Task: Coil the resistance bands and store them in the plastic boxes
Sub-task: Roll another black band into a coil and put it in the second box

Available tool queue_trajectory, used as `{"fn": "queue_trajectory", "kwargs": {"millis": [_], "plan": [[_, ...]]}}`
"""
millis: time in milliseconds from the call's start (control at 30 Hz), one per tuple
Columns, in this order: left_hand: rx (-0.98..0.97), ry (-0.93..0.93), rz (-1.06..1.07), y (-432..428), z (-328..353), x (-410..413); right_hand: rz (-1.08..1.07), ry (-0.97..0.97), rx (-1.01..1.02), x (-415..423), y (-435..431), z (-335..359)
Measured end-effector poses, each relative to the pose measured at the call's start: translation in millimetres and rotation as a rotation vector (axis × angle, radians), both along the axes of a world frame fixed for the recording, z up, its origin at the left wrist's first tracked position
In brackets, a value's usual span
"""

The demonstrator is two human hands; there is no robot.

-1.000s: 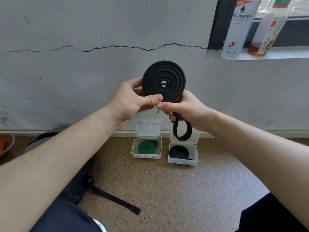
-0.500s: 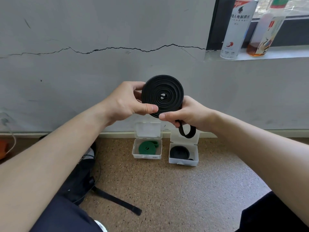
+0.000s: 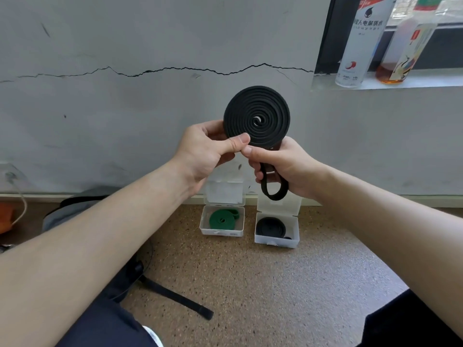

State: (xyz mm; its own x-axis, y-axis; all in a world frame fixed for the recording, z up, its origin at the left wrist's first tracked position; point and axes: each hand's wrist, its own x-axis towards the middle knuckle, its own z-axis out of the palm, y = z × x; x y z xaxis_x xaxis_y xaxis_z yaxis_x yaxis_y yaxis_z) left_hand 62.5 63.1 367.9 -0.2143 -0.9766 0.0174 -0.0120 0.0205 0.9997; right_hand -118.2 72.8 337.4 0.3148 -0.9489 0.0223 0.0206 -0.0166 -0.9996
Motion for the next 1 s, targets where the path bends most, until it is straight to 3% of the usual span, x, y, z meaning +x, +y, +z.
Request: {"fn": "queue_trajectory", "kwargs": {"millis": [300, 467, 533, 633, 700, 800, 1000], "plan": [[-0.029, -0.148, -0.079, -4.1, 9.4, 11.6, 0.081, 0.155, 0.023, -21.9, -0.5, 2.7], [-0.122, -0.359, -0.159, -7.0, 16.0, 19.9, 0.098, 0.192, 0.012, -19.7, -1.1, -0.2], [-0.118, -0.295, -0.151, -7.1, 14.3, 20.3, 0.103, 0.147, -0.002, -14.5, 0.4, -2.2], [-0.021, 0.064, -0.107, -0.3, 5.4, 8.9, 0.039, 0.028, -0.018, -3.2, 0.3, -2.7], [0.001, 0.197, -0.04, 6.5, -1.0, -3.4, -0.017, -0.045, -0.019, 5.4, -0.2, -2.1], [-0.022, 0.159, 0.046, 5.8, -5.6, -9.2, -0.057, -0.065, -0.006, 10.5, -1.0, -1.7], [-0.042, 0.011, 0.009, -2.9, 2.9, 6.7, 0.023, 0.008, 0.034, 4.0, -1.1, 4.7]]}}
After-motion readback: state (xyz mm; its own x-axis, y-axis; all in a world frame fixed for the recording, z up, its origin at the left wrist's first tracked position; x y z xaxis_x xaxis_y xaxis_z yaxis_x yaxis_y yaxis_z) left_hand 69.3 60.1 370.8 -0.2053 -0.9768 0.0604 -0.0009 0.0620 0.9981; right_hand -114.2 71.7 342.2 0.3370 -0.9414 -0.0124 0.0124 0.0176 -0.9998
